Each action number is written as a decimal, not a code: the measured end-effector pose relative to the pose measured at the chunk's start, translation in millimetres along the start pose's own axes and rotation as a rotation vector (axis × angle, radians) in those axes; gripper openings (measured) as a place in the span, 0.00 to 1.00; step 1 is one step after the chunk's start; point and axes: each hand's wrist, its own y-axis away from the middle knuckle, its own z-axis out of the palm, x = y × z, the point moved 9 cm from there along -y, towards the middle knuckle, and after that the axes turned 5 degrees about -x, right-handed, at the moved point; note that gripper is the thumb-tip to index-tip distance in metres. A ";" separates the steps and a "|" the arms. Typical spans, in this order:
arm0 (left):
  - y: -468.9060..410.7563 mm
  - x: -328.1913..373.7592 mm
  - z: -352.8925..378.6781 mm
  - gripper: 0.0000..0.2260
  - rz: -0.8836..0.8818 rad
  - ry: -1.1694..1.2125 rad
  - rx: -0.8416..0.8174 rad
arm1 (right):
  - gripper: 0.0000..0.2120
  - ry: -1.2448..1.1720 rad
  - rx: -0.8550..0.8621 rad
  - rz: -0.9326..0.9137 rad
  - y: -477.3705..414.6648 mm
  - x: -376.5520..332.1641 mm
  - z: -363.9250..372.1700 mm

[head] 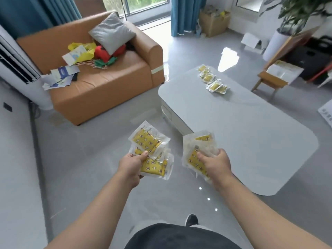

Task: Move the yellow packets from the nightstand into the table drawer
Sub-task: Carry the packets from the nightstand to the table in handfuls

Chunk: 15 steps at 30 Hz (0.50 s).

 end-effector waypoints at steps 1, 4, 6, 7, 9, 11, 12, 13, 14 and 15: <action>-4.9 4.9 21.6 0.09 -0.001 -0.017 -0.023 | 0.15 -0.002 0.037 0.001 -9.8 -2.7 -17.5; -23.4 20.5 79.6 0.09 -0.006 -0.070 -0.083 | 0.14 -0.043 0.143 0.025 -39.8 -6.8 -60.4; -39.2 30.0 110.3 0.09 -0.017 -0.106 -0.115 | 0.15 -0.079 0.206 0.049 -59.2 -5.9 -79.2; -48.5 34.3 124.5 0.09 -0.026 -0.125 -0.133 | 0.15 -0.099 0.231 0.060 -68.2 -5.9 -85.8; -69.5 42.7 151.2 0.08 -0.044 -0.163 -0.168 | 0.15 -0.131 0.277 0.073 -86.6 -7.1 -95.5; -94.0 51.1 177.6 0.06 -0.068 -0.197 -0.203 | 0.14 -0.145 0.316 0.085 -106.5 -10.2 -102.7; -106.3 55.7 190.1 0.06 -0.081 -0.210 -0.217 | 0.14 -0.142 0.338 0.092 -116.3 -13.0 -106.3; -118.9 61.3 202.4 0.05 -0.094 -0.227 -0.229 | 0.14 -0.141 0.364 0.100 -126.6 -16.4 -110.2; -131.3 68.0 214.1 0.06 -0.108 -0.249 -0.238 | 0.14 -0.143 0.393 0.112 -136.5 -20.4 -114.5; -143.8 75.7 225.2 0.06 -0.120 -0.272 -0.248 | 0.14 -0.146 0.424 0.123 -145.1 -25.2 -118.1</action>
